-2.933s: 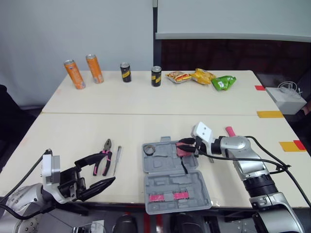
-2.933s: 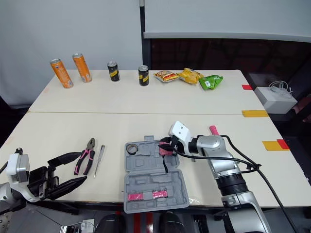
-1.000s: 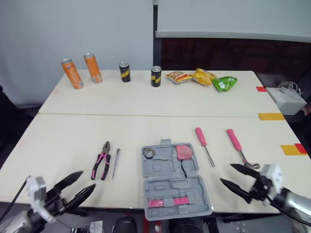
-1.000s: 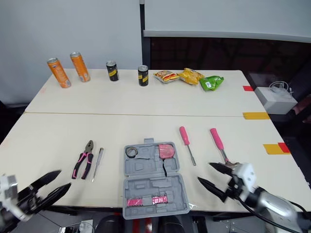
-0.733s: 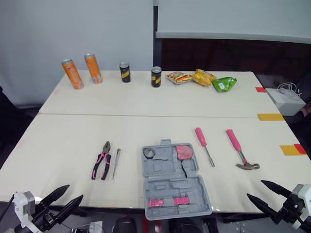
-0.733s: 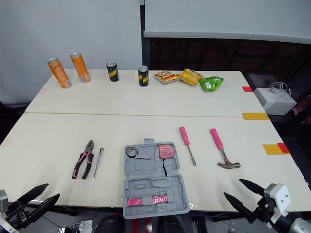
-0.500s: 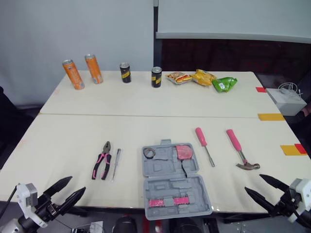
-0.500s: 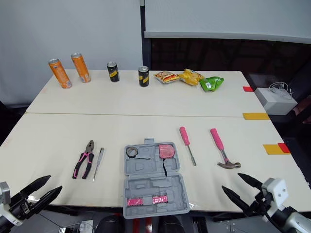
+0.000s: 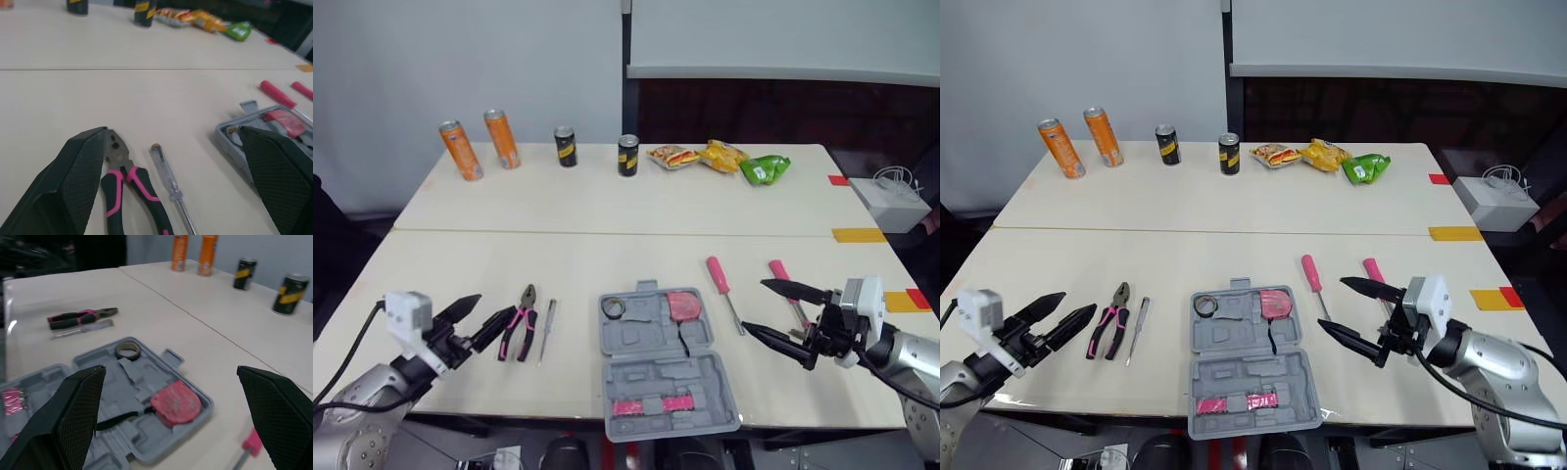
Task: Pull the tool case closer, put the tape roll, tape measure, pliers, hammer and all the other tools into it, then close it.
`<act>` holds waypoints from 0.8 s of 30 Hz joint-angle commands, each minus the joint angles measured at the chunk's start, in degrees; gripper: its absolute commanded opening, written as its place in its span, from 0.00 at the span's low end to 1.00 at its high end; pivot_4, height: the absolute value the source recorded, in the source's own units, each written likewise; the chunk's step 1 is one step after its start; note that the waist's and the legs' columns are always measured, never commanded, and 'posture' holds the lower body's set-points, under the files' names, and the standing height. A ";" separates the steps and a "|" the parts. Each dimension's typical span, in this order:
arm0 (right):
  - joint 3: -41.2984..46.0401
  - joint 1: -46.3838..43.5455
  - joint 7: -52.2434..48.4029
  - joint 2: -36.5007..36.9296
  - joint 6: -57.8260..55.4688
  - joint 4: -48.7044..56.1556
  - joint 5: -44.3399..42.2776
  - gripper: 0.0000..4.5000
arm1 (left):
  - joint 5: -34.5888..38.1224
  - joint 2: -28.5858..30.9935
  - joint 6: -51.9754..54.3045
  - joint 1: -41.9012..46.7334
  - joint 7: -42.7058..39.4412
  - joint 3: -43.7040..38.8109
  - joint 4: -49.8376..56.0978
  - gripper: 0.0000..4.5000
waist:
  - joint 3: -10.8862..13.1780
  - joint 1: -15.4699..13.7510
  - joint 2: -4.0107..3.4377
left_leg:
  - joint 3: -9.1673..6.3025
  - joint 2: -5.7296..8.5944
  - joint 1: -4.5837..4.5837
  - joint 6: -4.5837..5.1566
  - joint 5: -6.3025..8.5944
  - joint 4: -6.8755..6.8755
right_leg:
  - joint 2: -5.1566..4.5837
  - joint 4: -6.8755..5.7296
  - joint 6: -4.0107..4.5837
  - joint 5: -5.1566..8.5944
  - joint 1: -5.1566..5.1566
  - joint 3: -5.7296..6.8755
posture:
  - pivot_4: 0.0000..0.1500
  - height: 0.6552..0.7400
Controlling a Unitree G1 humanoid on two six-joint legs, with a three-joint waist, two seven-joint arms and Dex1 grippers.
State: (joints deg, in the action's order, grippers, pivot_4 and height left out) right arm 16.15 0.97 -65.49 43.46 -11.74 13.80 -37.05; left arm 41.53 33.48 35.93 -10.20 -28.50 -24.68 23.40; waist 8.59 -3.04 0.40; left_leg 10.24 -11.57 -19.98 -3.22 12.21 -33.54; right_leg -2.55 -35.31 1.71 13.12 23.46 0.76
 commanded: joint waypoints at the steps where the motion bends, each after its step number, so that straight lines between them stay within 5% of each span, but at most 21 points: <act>1: -1.11 -4.57 -5.69 2.52 -1.87 0.17 -3.19 0.99 | 2.75 0.81 12.44 4.66 12.36 -0.75 5.16 1.00 | 0.01 0.05 0.00 | -0.02 0.00 -0.03 0.01 0.00 -0.05 | 0.00 -0.05 0.00 0.00 0.02 0.00 | 1.00 1.00; 12: -5.87 -15.75 -13.48 5.01 -4.29 -3.25 -2.11 0.99 | 2.37 -4.09 39.65 20.90 34.25 1.04 8.44 1.00 | 0.01 0.03 0.01 | -0.27 -0.01 -0.26 0.31 -0.17 -0.49 | 0.00 -0.25 0.04 -0.01 0.05 0.14 | 1.00 1.00; 24: -5.85 -15.20 -12.37 4.64 -4.67 -1.71 -2.12 0.99 | -5.17 -8.34 47.70 27.87 36.31 4.40 3.22 1.00 | 0.01 -0.08 0.01 | -0.48 0.01 -0.36 0.47 -0.27 -0.56 | -0.05 -0.25 0.07 -0.02 0.06 0.31 | 1.00 1.00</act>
State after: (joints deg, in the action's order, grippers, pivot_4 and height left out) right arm 9.23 -13.96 -78.24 47.92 -16.30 10.05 -38.61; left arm 38.55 25.34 83.90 16.24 7.51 -21.03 27.58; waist 8.61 -3.12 0.41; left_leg 9.71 -11.55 -20.34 -2.73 11.92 -34.10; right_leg -2.61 -35.55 1.79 13.10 23.54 1.12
